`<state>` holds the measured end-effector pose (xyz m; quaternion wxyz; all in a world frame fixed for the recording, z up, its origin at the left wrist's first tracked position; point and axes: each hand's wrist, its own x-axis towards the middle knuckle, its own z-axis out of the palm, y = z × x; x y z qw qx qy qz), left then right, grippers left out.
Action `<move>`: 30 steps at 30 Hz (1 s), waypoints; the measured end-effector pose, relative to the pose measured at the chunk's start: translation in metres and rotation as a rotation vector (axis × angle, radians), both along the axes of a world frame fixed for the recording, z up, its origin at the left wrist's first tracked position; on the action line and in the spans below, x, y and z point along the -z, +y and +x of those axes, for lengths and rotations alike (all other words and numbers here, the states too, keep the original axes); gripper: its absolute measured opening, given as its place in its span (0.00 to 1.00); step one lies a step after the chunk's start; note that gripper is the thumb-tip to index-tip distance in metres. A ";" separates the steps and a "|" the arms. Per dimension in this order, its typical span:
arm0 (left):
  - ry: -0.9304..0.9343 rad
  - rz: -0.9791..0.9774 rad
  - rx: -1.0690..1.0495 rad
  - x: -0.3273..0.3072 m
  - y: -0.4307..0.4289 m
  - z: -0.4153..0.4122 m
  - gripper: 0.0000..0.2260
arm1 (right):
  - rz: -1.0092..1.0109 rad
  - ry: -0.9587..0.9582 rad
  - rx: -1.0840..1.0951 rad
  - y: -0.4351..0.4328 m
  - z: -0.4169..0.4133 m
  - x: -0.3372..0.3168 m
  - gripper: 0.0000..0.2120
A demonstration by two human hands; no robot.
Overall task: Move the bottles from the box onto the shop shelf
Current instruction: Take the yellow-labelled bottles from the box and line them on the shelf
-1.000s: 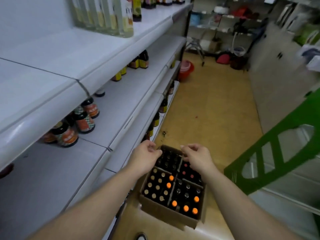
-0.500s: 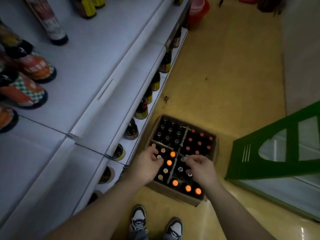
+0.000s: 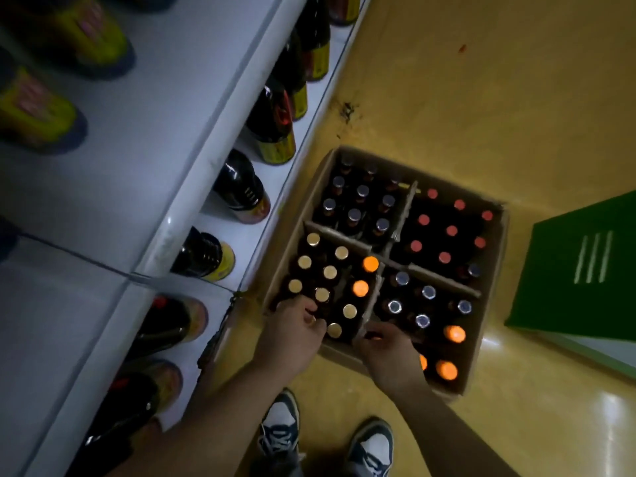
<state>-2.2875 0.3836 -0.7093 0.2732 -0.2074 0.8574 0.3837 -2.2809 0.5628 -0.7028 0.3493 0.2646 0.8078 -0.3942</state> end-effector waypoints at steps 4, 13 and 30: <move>0.022 -0.107 0.121 0.057 0.001 0.004 0.13 | 0.041 -0.012 -0.092 -0.015 0.002 0.060 0.18; -0.024 -0.542 0.601 0.125 0.009 0.008 0.19 | 0.251 0.026 -0.412 -0.050 0.011 0.139 0.22; 0.125 -0.451 0.614 0.122 -0.009 0.008 0.12 | 0.269 0.202 -0.419 -0.032 0.026 0.133 0.14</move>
